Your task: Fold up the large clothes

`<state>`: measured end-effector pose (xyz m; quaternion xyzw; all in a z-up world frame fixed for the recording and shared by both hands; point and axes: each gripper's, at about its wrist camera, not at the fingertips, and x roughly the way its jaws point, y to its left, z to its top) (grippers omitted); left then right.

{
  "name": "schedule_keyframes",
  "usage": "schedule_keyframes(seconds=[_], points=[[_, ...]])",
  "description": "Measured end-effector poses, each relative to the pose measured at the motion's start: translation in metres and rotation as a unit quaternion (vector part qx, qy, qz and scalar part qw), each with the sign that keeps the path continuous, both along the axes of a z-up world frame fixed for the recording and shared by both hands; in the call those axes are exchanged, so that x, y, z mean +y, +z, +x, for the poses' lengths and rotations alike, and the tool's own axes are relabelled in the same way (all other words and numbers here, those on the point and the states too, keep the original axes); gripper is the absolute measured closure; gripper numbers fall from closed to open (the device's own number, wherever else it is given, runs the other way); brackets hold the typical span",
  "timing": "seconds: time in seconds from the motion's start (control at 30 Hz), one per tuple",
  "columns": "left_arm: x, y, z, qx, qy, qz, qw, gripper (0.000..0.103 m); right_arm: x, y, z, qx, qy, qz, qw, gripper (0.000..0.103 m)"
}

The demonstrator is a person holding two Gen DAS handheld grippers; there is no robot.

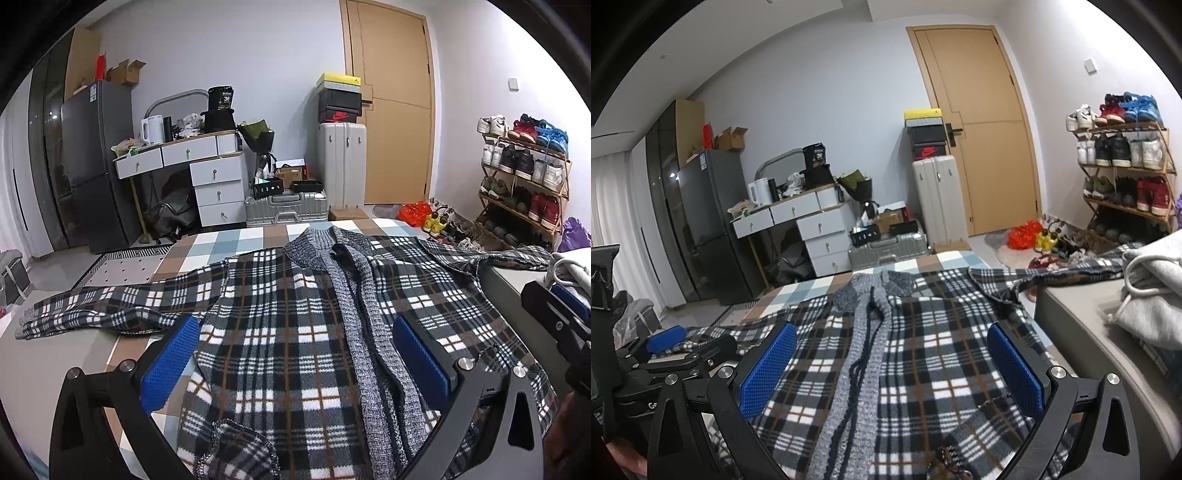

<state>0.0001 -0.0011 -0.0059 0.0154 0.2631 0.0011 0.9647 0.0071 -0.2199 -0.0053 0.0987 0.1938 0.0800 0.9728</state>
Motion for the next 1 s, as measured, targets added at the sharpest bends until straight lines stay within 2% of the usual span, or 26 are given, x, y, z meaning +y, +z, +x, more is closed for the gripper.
schedule_keyframes(seconds=[0.47,0.63,0.8,0.9,1.0], points=[[-0.001,0.000,-0.001,0.000,0.002,0.004,1.0000,0.001,0.004,0.000,-0.002,0.001,0.006,-0.006,1.000,0.000],[-0.001,-0.006,0.002,0.007,-0.001,0.017,0.9998,0.001,-0.017,0.014,0.006,0.005,0.002,0.002,1.000,0.000],[-0.008,-0.017,0.008,0.022,-0.017,0.040,0.9988,0.001,-0.090,0.061,0.028,0.017,-0.020,-0.062,0.998,0.000],[-0.011,-0.025,0.010,0.030,-0.031,0.060,0.9973,0.001,-0.161,0.088,0.069,0.066,-0.068,-0.090,0.991,0.000],[-0.012,-0.031,0.014,0.041,-0.041,0.064,0.9963,0.001,-0.240,0.092,0.122,0.134,-0.124,-0.094,0.979,0.000]])
